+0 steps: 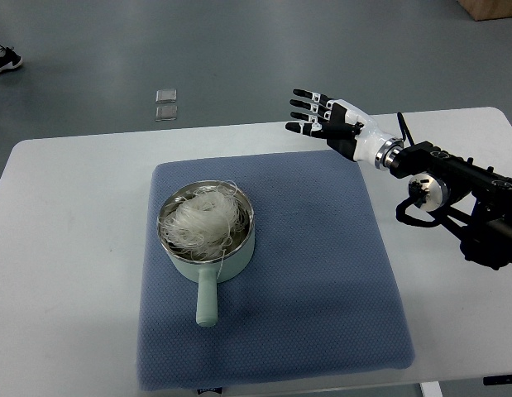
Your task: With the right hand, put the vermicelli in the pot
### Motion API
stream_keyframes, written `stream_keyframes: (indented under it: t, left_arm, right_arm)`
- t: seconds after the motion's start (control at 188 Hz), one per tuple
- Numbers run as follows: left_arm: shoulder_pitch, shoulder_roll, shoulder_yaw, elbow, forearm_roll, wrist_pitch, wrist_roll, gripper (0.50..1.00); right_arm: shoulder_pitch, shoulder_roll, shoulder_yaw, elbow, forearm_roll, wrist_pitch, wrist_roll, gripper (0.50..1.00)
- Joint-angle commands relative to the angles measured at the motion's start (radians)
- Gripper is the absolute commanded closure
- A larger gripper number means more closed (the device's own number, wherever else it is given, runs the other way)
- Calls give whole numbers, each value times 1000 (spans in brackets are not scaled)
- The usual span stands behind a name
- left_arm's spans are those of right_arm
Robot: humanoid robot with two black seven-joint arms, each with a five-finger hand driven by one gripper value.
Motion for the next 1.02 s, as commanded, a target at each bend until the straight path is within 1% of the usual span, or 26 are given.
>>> stream_keyframes:
  t: [0.0, 0.069, 0.133, 0.313, 0.457, 1.015]
  left_arm:
    - [0, 0, 0, 0, 0, 0, 0, 500]
    - [0, 0, 0, 0, 0, 0, 0, 500]
    - [0, 0, 0, 0, 0, 0, 0, 500]
    - [0, 0, 0, 0, 0, 0, 0, 500]
    - [0, 0, 0, 0, 0, 0, 0, 500]
    - [0, 0, 0, 0, 0, 0, 0, 500]
  right_arm:
    - [-5, 1, -3, -18, 86, 3, -16, 579]
    - [-5, -1, -11, -19, 167, 11, -43, 579]
    - [-6, -2, -14, -22, 207, 11, -50, 579]
    - [-14, 2, -14, -35, 224, 10, -50, 579]
    - [-25, 7, -12, -38, 226, -7, -50, 577]
    - [-34, 3, 5, -38, 218, 7, -37, 576]
